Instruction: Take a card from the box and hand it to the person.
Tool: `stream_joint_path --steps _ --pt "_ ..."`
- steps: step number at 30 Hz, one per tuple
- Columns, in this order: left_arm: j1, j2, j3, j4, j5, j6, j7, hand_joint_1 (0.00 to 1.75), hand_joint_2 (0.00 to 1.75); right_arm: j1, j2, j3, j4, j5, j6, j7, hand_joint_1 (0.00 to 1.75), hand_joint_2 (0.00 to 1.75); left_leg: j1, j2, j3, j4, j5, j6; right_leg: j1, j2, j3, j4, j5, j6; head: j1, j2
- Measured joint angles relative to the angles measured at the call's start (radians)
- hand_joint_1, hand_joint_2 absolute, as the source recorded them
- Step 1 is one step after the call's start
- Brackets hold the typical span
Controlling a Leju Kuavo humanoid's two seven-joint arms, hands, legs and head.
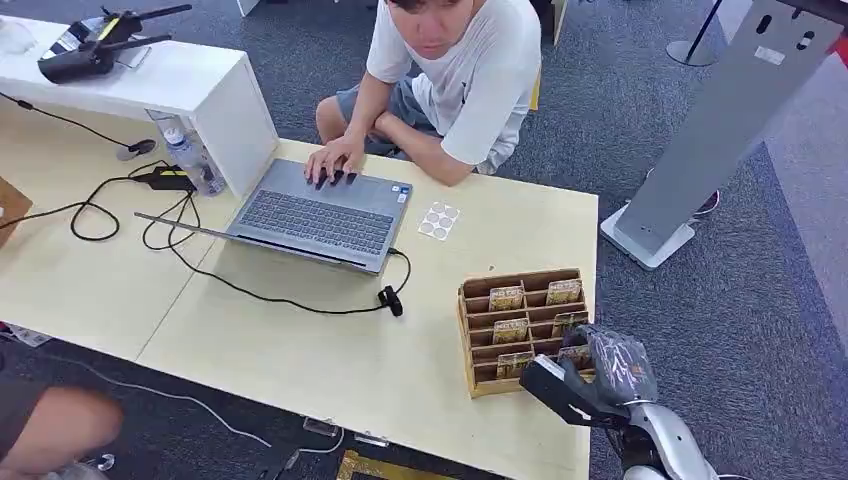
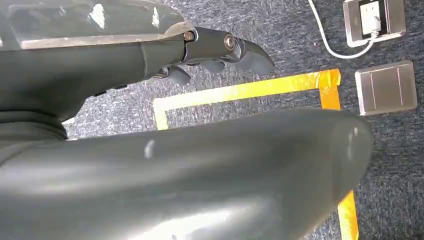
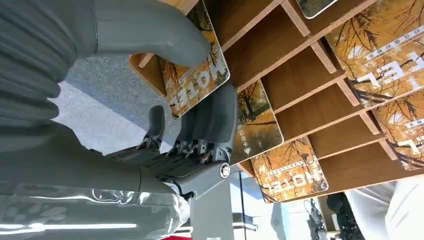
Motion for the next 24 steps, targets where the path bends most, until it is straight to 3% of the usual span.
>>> stream_joint_path --steps 9,15,19,22,24 --pt "0.000 0.004 -0.005 0.000 0.011 0.000 -0.009 0.00 0.00 0.000 -0.017 -0.002 -0.011 0.005 0.005 0.034 1.38 1.75 0.000 0.000 0.000 0.000 0.000 0.000 0.000 0.000 0.000 0.000 0.000 0.000 0.000 0.000" --pt "0.000 0.006 -0.005 0.000 0.016 0.000 -0.008 0.00 0.00 0.005 -0.042 -0.011 -0.026 0.011 0.008 0.052 1.41 1.75 0.000 0.000 0.000 0.000 0.000 0.000 0.000 0.000 0.000 0.000 0.000 0.000 0.000 0.000" --pt "0.000 0.007 -0.005 0.000 0.022 0.000 -0.008 0.00 0.00 0.012 -0.050 -0.018 -0.039 0.012 0.009 0.054 1.75 1.75 0.000 0.000 0.000 0.001 0.000 0.000 0.000 0.000 0.000 0.000 0.000 0.000 0.000 0.000" --pt "0.000 0.008 -0.007 0.000 0.017 0.000 -0.009 0.00 0.00 0.013 -0.050 -0.023 -0.045 0.019 0.014 0.054 1.75 1.75 0.000 0.000 0.000 0.001 0.000 0.000 0.000 0.000 0.000 0.000 0.000 0.000 0.000 0.000" --pt "0.001 0.010 -0.015 0.000 0.014 -0.037 -0.022 0.00 0.00 0.013 -0.050 -0.025 -0.047 0.023 0.021 0.052 1.75 1.75 0.000 0.000 0.000 0.001 0.000 0.000 0.000 0.000 0.000 0.000 0.000 0.000 0.000 0.000"
